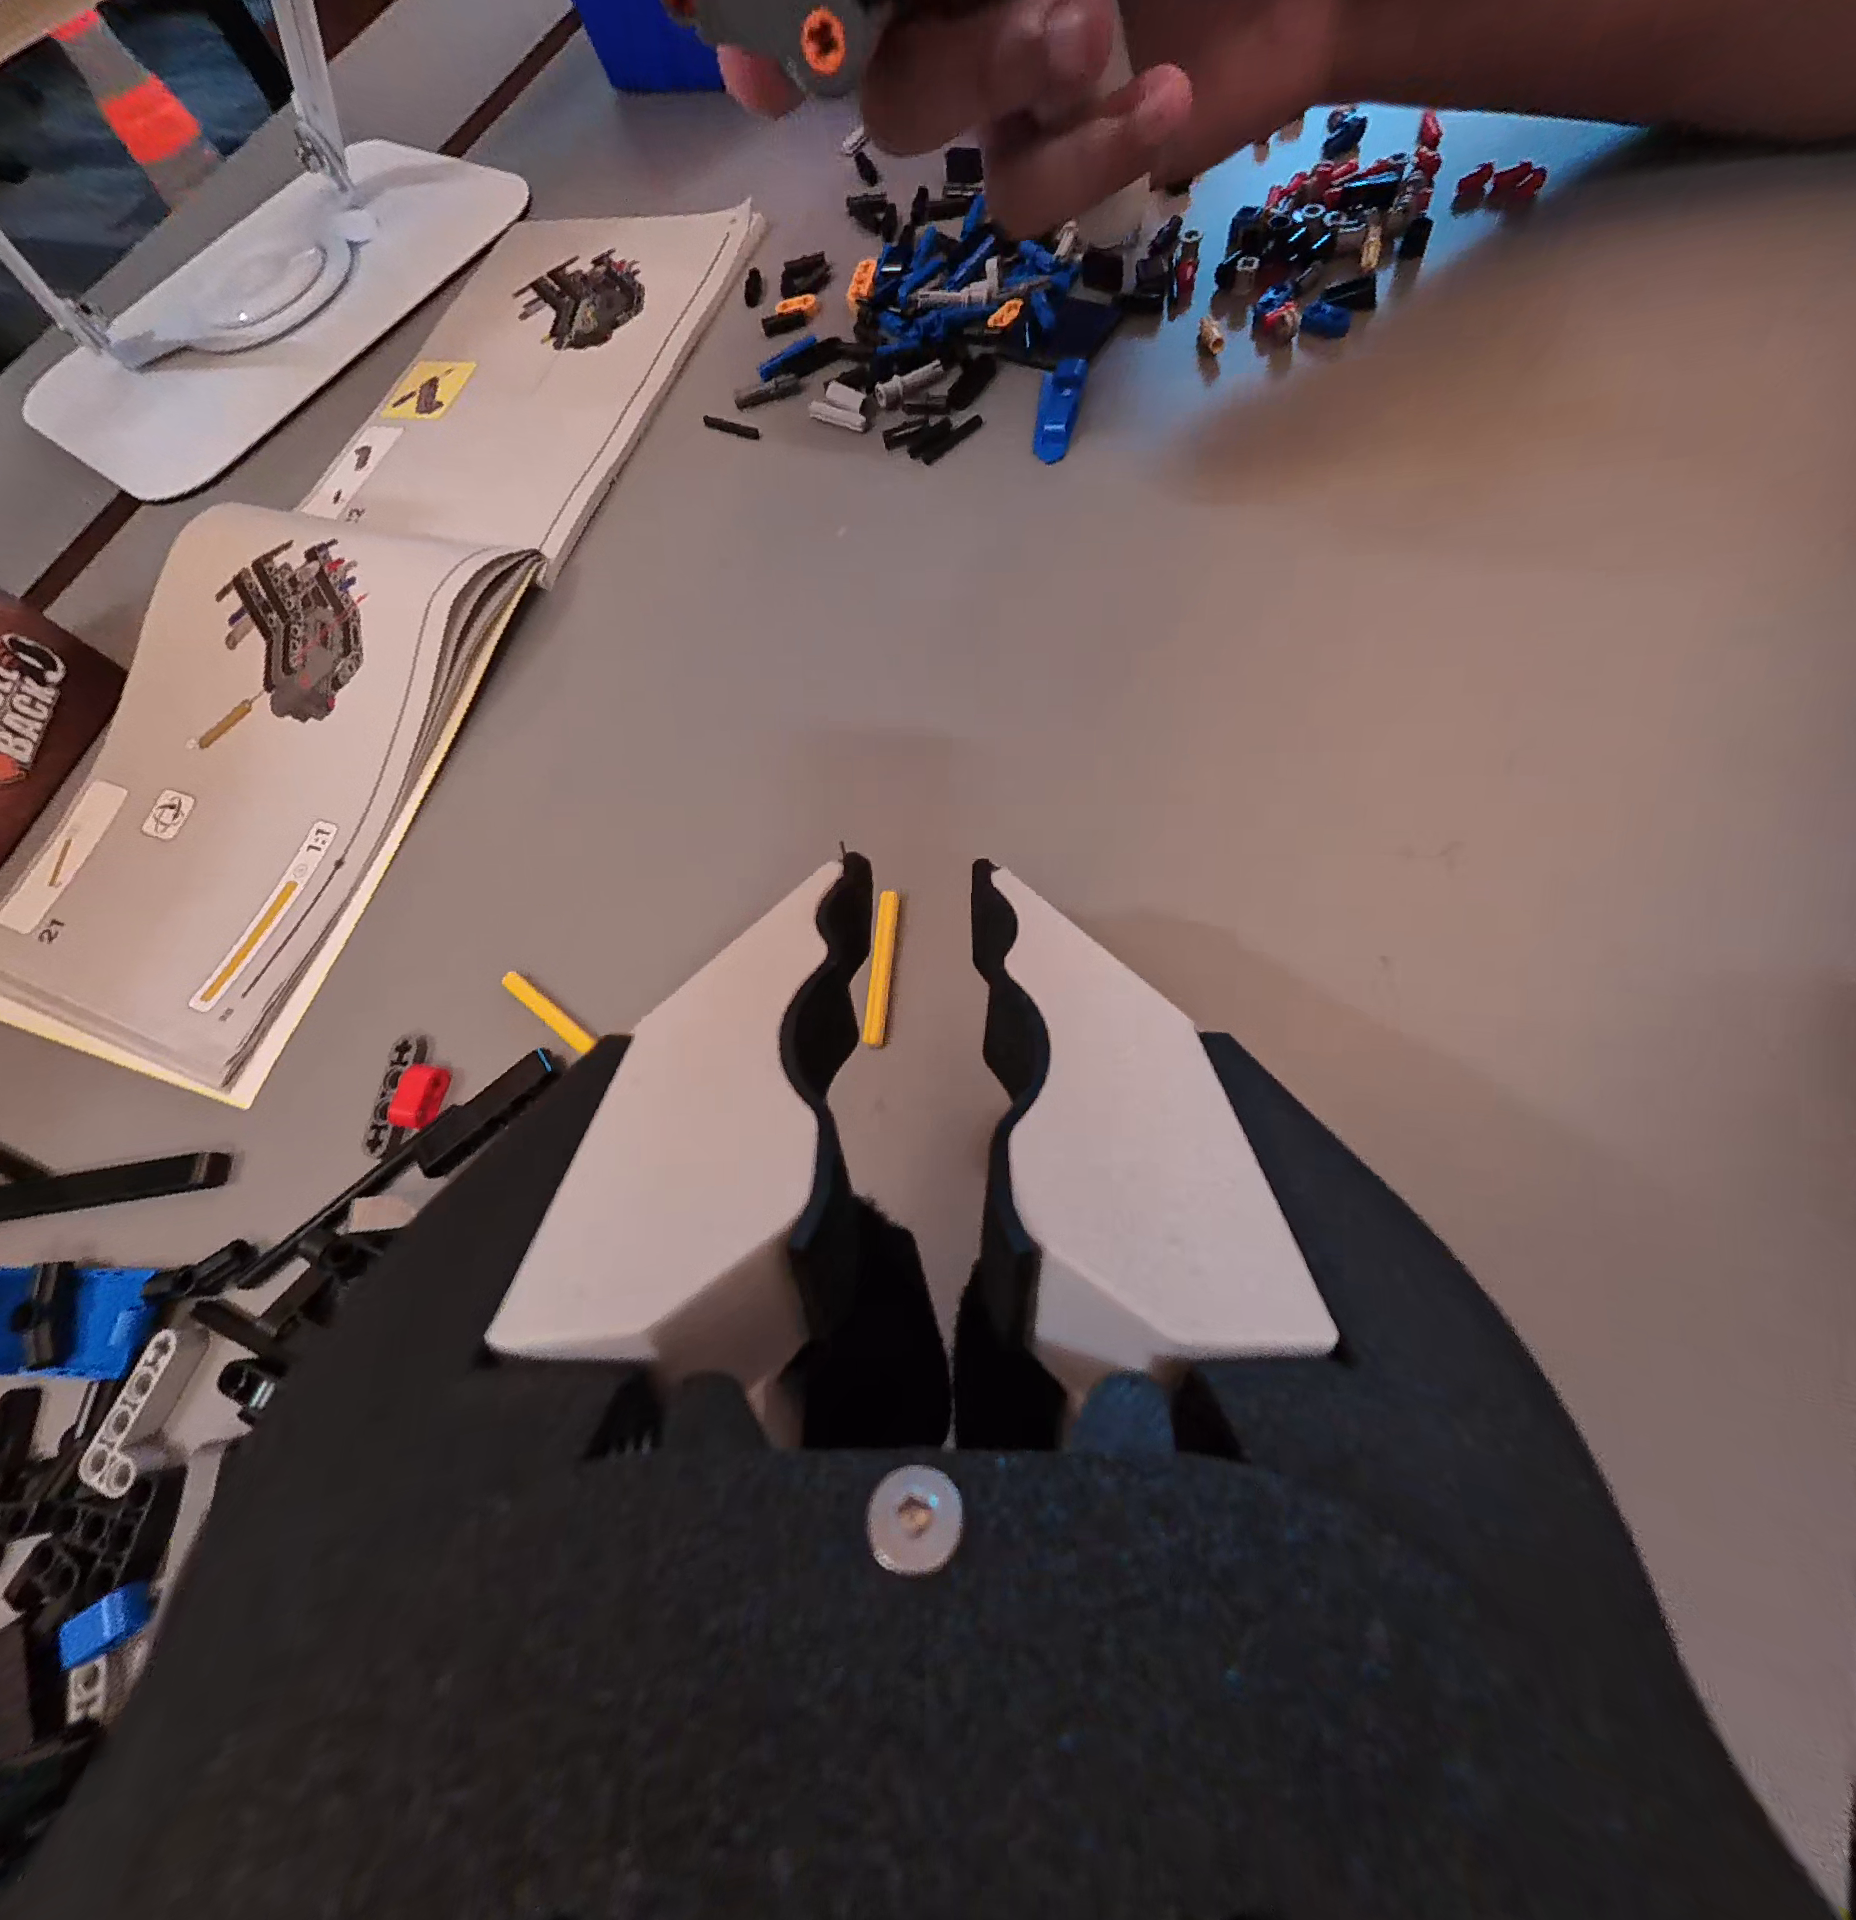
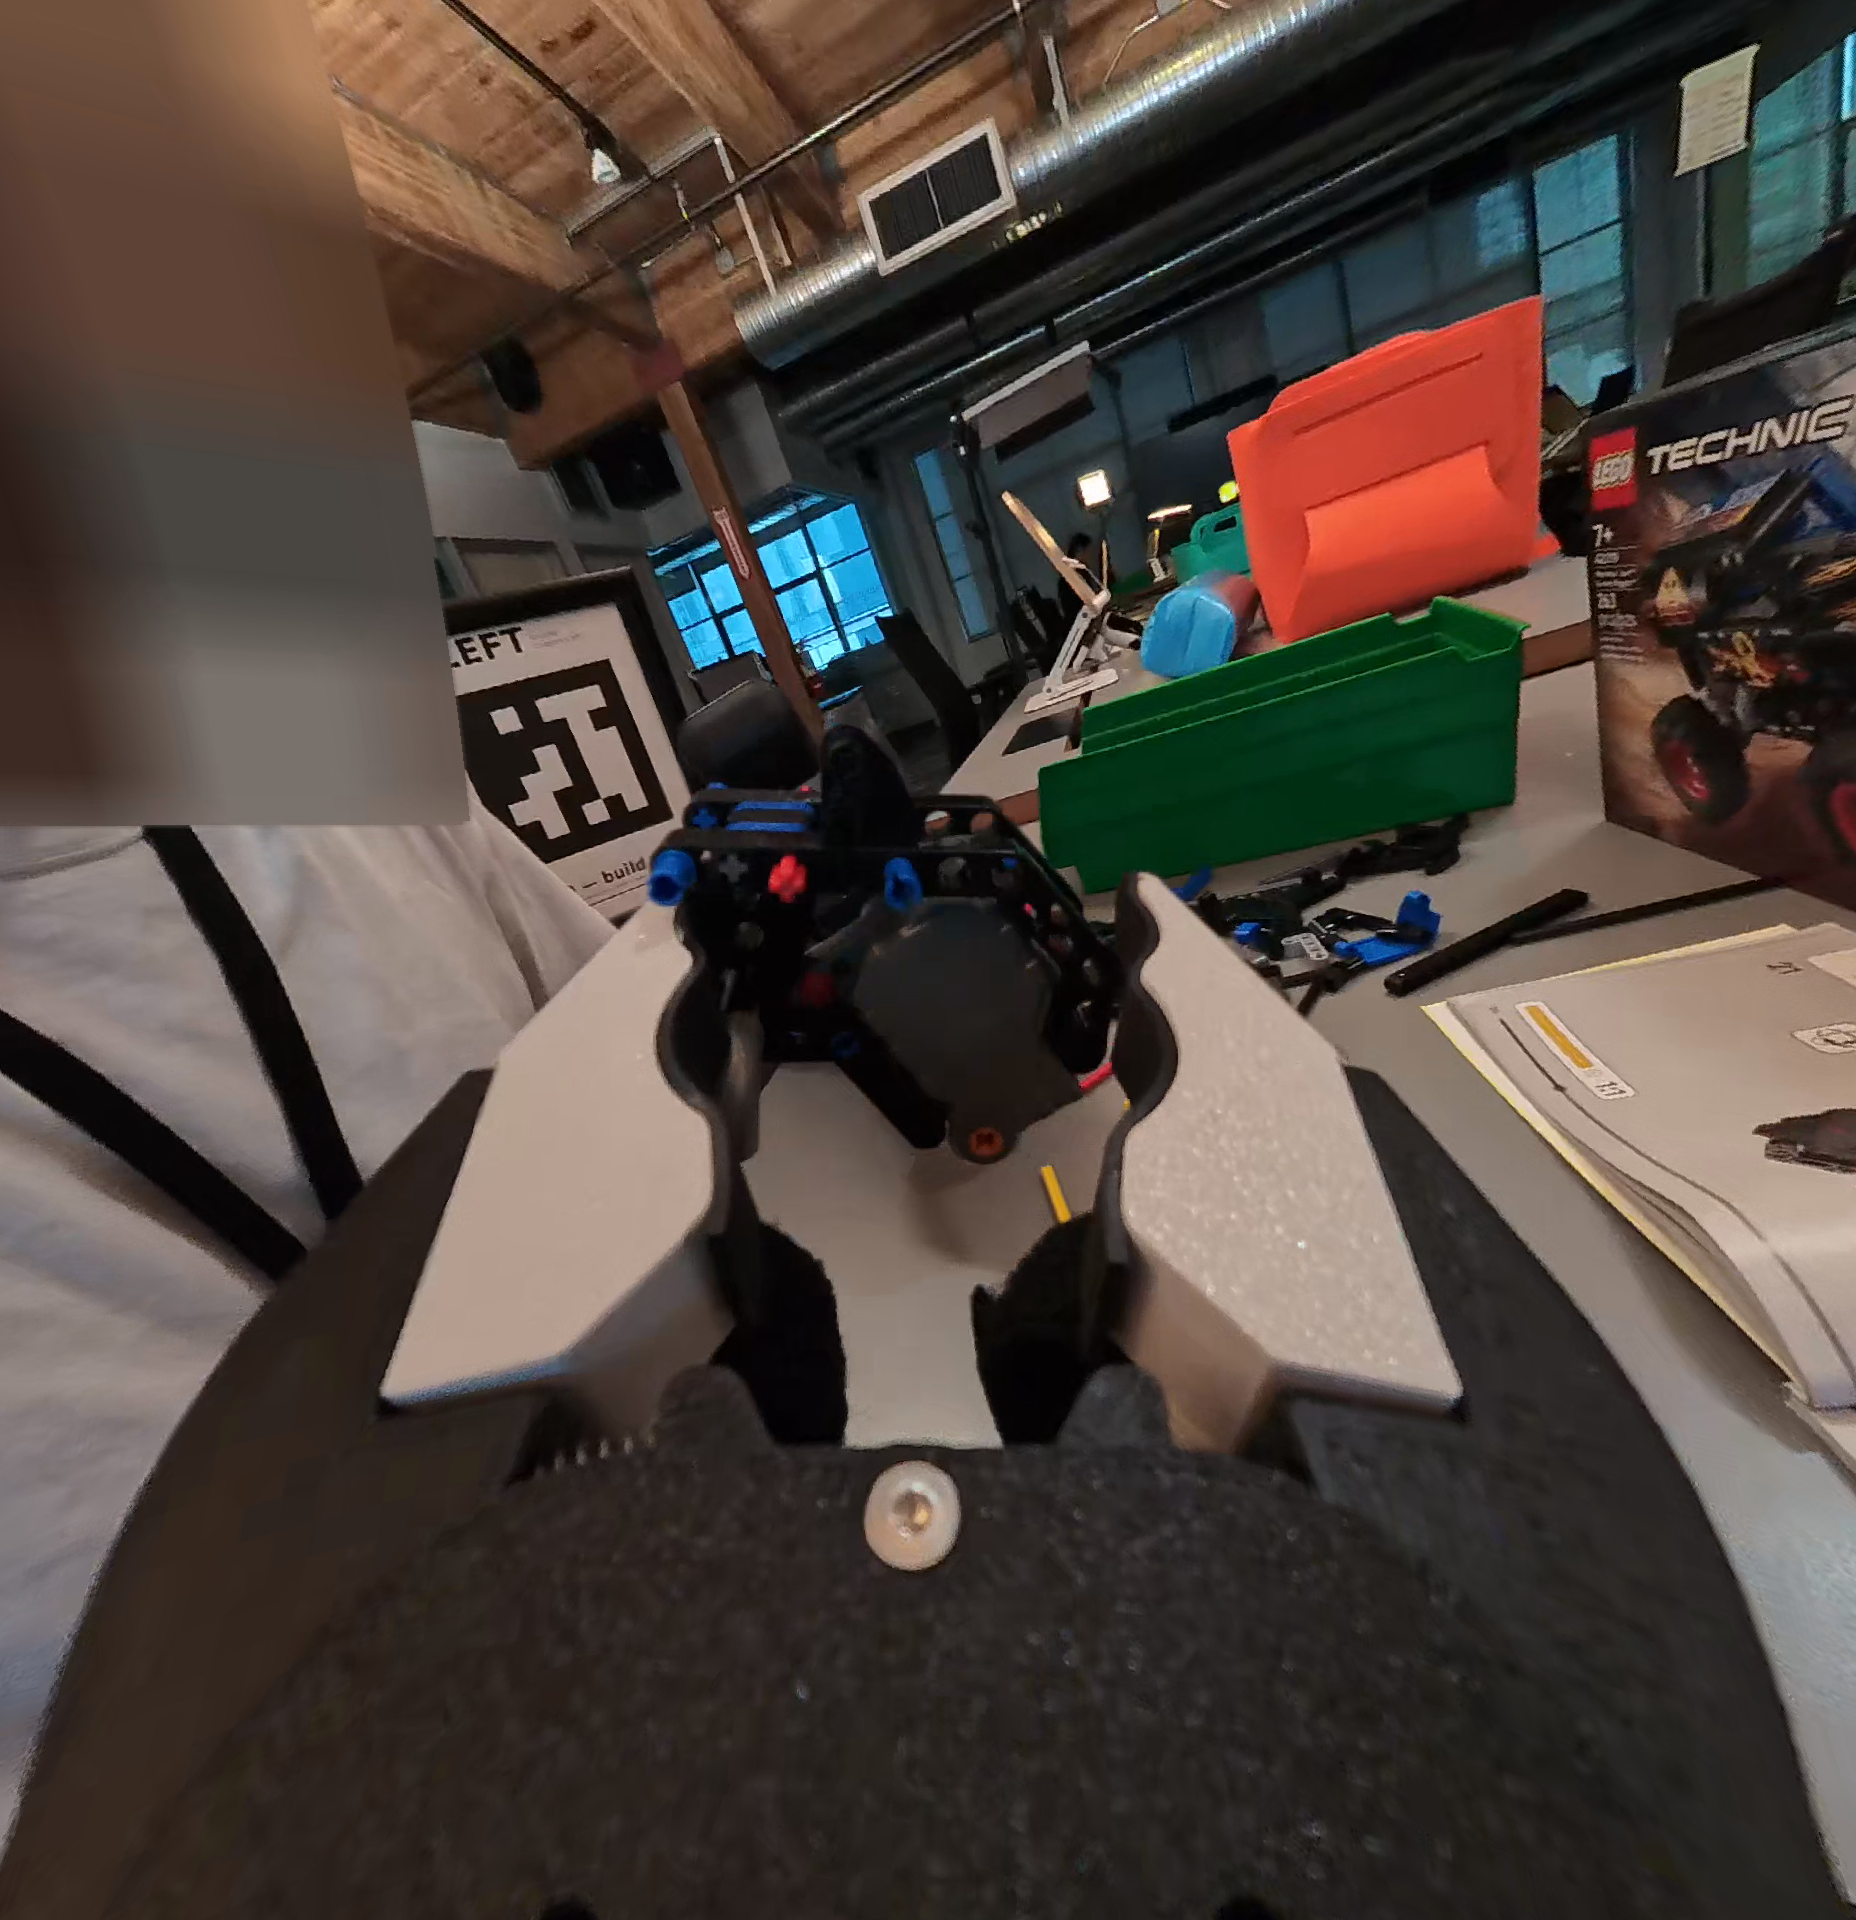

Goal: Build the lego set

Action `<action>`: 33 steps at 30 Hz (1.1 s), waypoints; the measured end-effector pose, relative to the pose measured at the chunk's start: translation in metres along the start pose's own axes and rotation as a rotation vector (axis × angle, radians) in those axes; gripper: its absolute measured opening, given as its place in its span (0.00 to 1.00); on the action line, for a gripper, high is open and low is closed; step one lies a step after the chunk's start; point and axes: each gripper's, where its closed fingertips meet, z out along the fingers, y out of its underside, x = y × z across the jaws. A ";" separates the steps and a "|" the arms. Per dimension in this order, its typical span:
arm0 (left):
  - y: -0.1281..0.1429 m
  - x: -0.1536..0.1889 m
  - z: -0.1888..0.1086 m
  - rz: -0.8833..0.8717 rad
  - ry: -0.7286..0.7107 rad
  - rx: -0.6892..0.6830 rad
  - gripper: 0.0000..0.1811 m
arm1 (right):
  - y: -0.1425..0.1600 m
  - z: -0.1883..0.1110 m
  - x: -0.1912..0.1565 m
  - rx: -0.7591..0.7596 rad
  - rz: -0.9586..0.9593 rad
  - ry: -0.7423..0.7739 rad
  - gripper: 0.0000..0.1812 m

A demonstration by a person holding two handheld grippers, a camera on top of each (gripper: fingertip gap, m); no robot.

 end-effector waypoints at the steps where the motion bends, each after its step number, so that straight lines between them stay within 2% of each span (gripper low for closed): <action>1: -0.001 0.001 0.000 0.009 0.004 0.009 0.09 | 0.001 0.000 0.000 -0.005 0.004 -0.004 0.41; 4: -0.003 0.004 -0.001 0.006 0.021 0.039 0.09 | -0.001 0.000 0.000 0.012 0.016 -0.005 0.41; 6: -0.005 0.005 -0.003 -0.011 0.033 0.059 0.09 | -0.005 -0.001 0.003 0.003 -0.010 0.053 0.41; 9: -0.009 -0.001 -0.009 -0.032 0.028 0.092 0.09 | -0.007 -0.005 0.013 -0.126 -0.215 0.254 0.41; 12: -0.015 -0.007 -0.016 -0.053 0.030 0.119 0.09 | -0.003 -0.021 0.035 -0.284 -0.388 0.518 0.41; 17: -0.023 -0.020 -0.014 -0.024 0.055 0.082 0.09 | 0.015 -0.043 0.058 -0.407 -0.426 0.713 0.41; 20: -0.027 -0.042 -0.009 0.015 0.009 0.048 0.09 | 0.026 -0.056 0.074 -0.483 -0.445 0.818 0.41; 25: -0.032 -0.085 0.002 0.078 -0.142 0.070 0.08 | 0.036 -0.076 0.093 -0.601 -0.467 0.946 0.41; 28: -0.027 -0.088 0.006 0.033 -0.134 0.115 0.08 | 0.039 -0.081 0.098 -0.617 -0.455 0.989 0.41; 33: -0.011 -0.091 0.005 0.022 -0.151 0.099 0.07 | 0.050 -0.077 0.099 -0.661 -0.473 0.983 0.41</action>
